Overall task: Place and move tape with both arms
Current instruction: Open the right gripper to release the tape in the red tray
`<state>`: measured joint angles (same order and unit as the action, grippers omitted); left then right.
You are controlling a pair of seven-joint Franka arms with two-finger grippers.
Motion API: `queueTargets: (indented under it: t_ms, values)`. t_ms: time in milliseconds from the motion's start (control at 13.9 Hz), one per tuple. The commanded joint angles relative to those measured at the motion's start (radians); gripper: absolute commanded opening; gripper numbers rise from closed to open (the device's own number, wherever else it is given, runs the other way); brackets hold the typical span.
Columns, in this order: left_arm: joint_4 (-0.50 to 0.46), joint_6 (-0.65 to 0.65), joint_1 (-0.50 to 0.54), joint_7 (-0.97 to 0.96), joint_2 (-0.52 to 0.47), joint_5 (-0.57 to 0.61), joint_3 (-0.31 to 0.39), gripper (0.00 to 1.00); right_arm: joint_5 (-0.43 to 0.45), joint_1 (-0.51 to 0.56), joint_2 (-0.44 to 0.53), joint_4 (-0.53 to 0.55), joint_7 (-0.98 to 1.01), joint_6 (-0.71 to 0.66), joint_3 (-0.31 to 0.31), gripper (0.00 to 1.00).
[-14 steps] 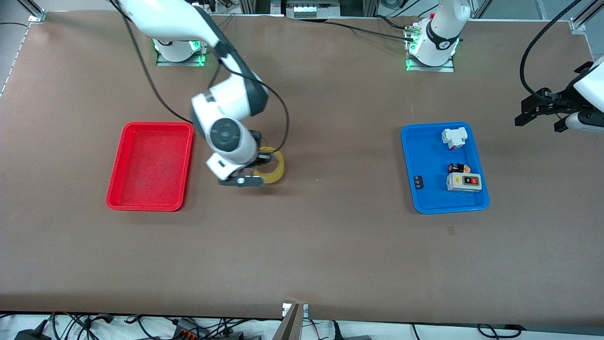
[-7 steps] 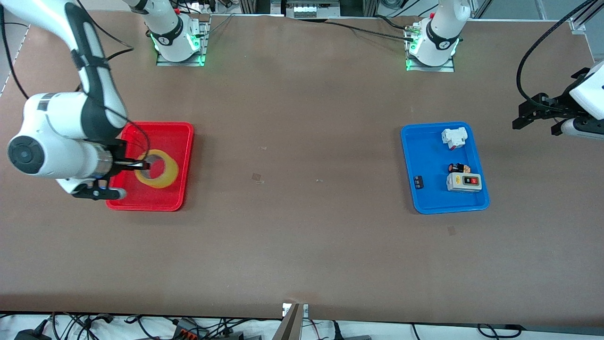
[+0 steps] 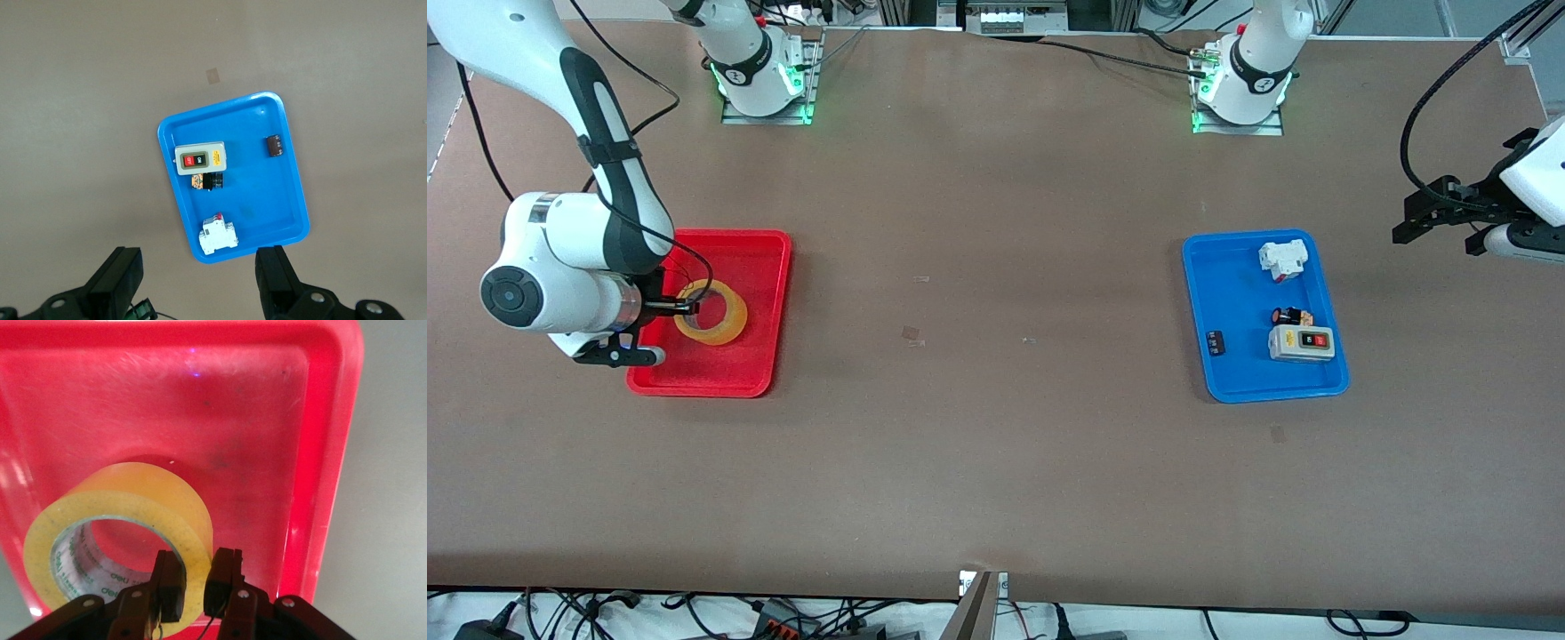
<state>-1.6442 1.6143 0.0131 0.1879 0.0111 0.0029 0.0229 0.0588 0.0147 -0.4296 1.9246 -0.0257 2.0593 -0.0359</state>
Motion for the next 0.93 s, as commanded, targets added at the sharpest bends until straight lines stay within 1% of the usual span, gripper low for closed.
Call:
queueTargets:
  t_ms: [0, 144, 215, 287, 359, 503, 574, 718, 862]
  values:
    - [0.032, -0.028, -0.004, -0.001, 0.009, 0.014, -0.001, 1.0, 0.009, 0.022, 0.012, 0.024, 0.033, 0.025, 0.016, 0.04]
    - [0.032, -0.028, -0.004, -0.001, 0.009, 0.014, -0.001, 1.0, 0.01, 0.031, 0.002, 0.025, 0.04, 0.022, 0.016, 0.09]
    - [0.032, -0.028, -0.004, -0.004, 0.007, 0.014, -0.001, 1.0, 0.009, 0.033, -0.012, 0.025, 0.04, 0.022, 0.016, 0.26]
    - [0.032, -0.031, -0.004, -0.014, 0.003, 0.014, -0.001, 1.0, 0.009, 0.033, -0.017, 0.022, 0.04, 0.025, 0.016, 0.75]
    - [0.034, -0.043, -0.004, -0.024, -0.002, 0.014, -0.001, 1.0, 0.007, 0.031, -0.012, 0.011, 0.038, 0.015, 0.016, 0.99]
    - [0.034, -0.06, -0.004, -0.045, -0.008, 0.014, -0.012, 1.0, 0.007, 0.025, 0.026, -0.022, 0.036, -0.023, 0.018, 1.0]
    - [0.034, -0.06, -0.002, -0.091, -0.01, 0.015, -0.017, 1.0, 0.007, 0.022, 0.035, -0.065, 0.027, -0.068, 0.024, 1.0]
    - [0.034, -0.056, -0.002, -0.168, -0.01, 0.017, -0.018, 1.0, 0.001, -0.005, 0.041, -0.206, 0.02, -0.199, 0.025, 1.0]
    - [0.034, -0.053, -0.001, -0.168, -0.011, 0.017, -0.018, 1.0, 0.001, -0.018, 0.041, -0.345, 0.038, -0.331, 0.025, 1.0]
